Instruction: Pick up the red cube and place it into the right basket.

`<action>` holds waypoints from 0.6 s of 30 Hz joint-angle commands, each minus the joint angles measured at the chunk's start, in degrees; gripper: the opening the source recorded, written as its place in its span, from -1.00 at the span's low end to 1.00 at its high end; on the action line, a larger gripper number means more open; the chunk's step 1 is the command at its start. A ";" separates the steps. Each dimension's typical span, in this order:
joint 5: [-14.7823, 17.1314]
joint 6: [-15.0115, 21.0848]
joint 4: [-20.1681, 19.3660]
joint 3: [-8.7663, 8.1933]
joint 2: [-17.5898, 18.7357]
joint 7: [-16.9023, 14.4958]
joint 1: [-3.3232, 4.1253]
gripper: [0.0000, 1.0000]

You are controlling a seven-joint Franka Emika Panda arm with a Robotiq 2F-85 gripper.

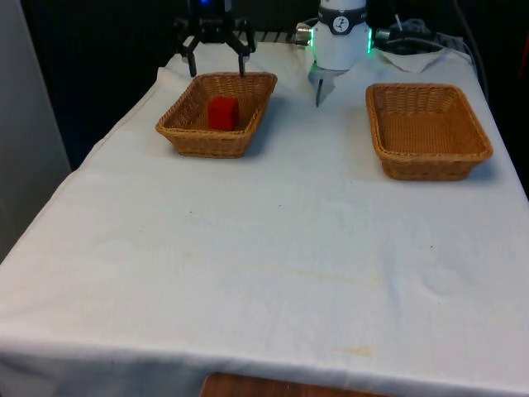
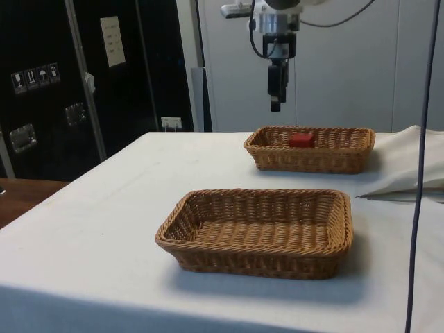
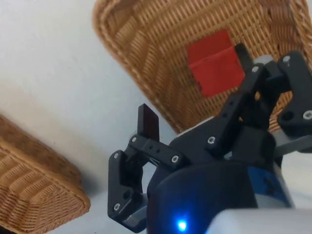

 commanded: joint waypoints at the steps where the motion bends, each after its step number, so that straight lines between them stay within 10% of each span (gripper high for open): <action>1: -1.20 -0.23 0.52 0.34 0.11 1.66 0.23 1.00; 18: -3.21 -2.12 2.46 7.28 -3.38 9.85 0.63 1.00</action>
